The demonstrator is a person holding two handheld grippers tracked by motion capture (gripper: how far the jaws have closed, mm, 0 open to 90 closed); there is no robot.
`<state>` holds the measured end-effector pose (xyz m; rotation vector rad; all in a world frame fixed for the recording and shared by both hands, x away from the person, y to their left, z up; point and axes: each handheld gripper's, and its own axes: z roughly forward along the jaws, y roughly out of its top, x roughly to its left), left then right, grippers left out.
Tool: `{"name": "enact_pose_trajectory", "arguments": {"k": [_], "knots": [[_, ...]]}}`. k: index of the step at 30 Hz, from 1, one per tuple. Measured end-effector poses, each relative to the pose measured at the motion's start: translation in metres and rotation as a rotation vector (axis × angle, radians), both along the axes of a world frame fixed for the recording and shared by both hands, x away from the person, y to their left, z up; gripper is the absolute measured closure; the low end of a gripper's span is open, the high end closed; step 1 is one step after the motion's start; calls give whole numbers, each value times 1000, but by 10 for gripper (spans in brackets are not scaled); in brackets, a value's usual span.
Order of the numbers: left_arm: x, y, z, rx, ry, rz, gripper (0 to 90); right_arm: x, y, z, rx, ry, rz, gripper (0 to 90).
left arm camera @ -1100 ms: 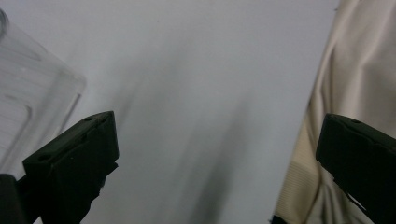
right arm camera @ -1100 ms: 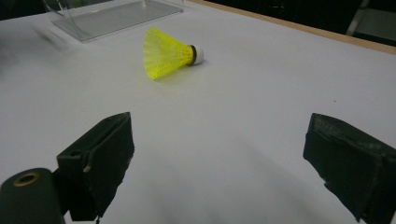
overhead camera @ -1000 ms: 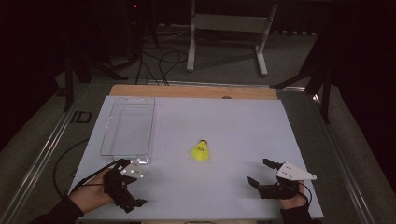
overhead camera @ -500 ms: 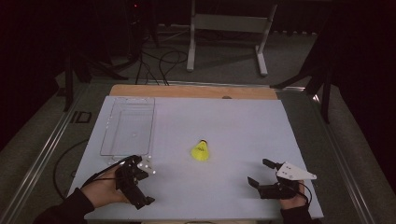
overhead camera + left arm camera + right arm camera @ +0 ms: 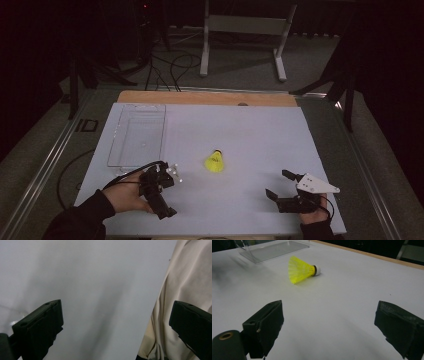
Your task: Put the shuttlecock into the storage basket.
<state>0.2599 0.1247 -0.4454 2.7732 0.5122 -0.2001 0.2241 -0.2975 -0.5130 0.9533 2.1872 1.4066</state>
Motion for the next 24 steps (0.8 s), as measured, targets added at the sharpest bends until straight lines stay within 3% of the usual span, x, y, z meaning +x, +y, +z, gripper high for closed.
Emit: {"name": "enact_pose_trajectory", "arguments": {"k": [2,13,24], "knots": [[4,-4,2,-8,6,-1,3,0,0,0,0,1,0,85],[22,-31,13,42,8,-2,3,1,0,-1,6,6,9,86],[41,-49,25,15,-6,17,3,1,-1,-1,16,1,2,86]]}}
